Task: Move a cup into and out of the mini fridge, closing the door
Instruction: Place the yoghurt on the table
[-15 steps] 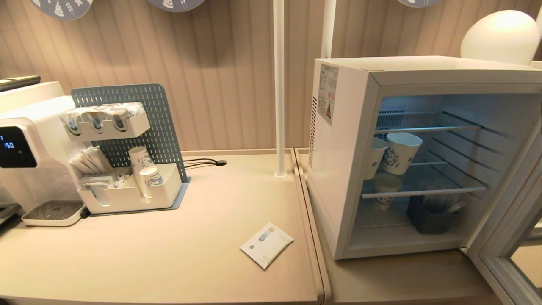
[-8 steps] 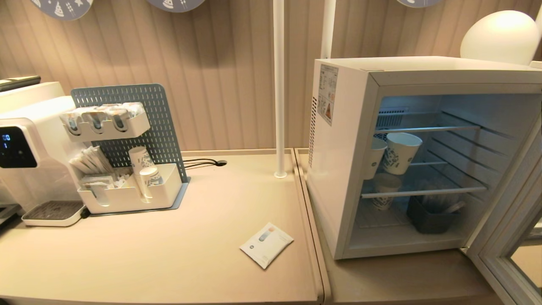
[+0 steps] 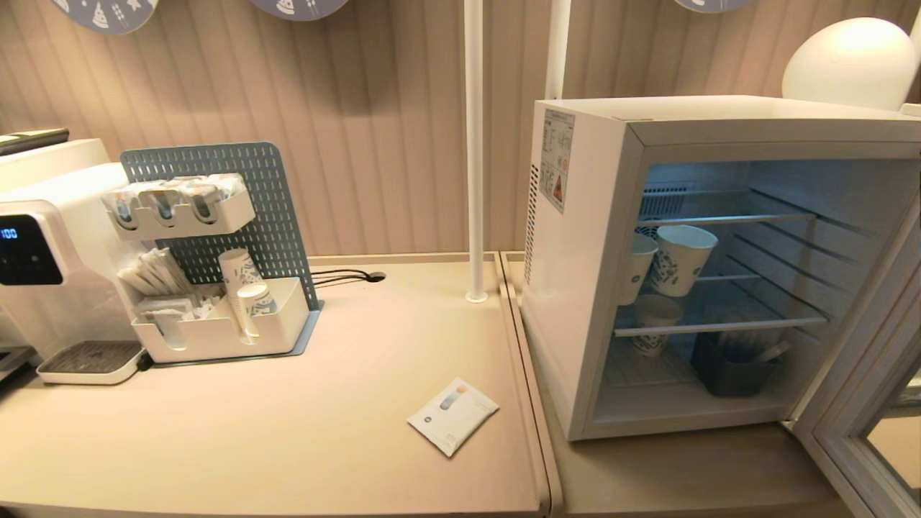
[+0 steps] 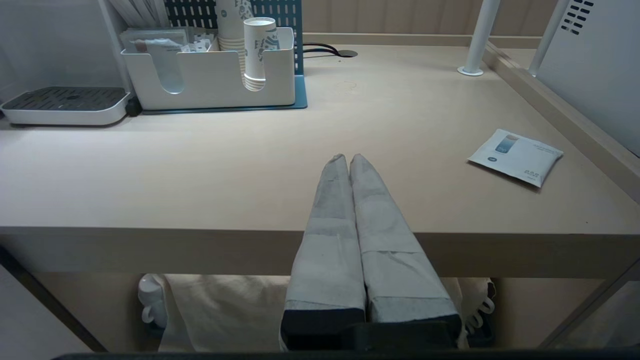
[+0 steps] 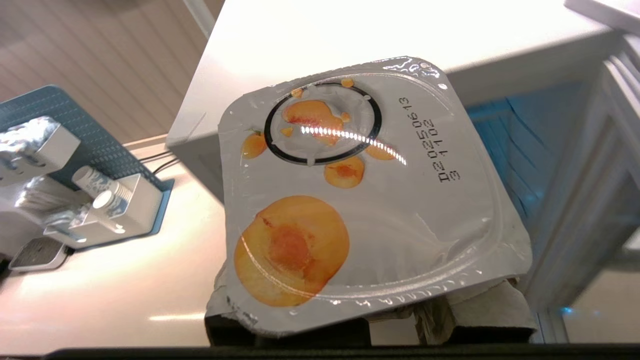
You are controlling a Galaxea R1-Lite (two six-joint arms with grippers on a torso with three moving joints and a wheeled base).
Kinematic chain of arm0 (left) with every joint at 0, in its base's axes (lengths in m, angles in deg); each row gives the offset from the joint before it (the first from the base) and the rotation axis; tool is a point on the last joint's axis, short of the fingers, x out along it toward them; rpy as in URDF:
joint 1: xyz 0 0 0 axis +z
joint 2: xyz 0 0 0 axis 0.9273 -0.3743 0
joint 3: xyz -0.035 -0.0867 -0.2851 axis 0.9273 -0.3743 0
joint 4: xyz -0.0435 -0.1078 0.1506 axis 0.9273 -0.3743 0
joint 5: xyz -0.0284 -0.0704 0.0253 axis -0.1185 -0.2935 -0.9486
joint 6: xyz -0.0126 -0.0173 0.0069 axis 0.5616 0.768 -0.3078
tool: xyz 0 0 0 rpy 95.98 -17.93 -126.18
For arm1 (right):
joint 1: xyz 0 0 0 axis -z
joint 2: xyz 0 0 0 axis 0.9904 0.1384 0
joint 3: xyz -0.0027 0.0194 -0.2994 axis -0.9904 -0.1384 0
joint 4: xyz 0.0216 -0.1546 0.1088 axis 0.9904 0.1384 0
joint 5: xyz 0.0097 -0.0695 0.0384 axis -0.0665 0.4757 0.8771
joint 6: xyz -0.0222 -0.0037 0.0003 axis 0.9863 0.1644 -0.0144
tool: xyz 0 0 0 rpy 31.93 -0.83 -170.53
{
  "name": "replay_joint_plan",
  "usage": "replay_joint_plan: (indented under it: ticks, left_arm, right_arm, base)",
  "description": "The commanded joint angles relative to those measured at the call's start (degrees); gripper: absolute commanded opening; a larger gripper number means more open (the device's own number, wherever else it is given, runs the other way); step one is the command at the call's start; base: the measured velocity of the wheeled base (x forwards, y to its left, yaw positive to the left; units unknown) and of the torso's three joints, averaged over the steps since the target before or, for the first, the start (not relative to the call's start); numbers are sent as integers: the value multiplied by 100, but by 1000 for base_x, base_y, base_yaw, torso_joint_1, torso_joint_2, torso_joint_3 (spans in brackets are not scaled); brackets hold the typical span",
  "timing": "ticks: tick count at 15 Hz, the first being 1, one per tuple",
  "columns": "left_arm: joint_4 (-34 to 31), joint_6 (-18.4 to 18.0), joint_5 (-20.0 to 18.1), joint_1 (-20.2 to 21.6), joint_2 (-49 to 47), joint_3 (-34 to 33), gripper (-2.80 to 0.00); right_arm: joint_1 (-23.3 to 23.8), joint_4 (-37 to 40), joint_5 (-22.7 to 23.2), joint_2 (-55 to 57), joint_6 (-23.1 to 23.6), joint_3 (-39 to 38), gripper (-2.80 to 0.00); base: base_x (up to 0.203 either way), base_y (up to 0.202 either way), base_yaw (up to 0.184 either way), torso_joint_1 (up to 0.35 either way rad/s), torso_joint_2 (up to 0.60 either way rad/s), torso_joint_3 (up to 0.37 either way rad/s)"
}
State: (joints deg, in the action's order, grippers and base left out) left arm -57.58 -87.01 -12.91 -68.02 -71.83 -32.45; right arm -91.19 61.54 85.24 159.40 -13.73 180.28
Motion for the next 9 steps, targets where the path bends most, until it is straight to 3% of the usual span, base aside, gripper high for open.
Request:
replay_joint_plan:
  ticks: [1, 4, 9]
  left_arm:
    - [-2, 3, 3, 0, -2, -9, -280]
    - [-2, 38, 3, 0, -2, -9, -280]
    - [7, 56, 12, 0, -2, -9, -280]
  right_arm:
    - [-31, -142, -70, 1307, 47, 510, -280]
    - [-248, -733, -496, 2037, 206, 626, -280]
    - [-299, -1172, -540, 2529, 213, 636, -280]
  base:
    - [0, 0, 0, 0, 0, 0]
    - [0, 0, 0, 0, 0, 0]
    - [0, 0, 0, 0, 0, 0]
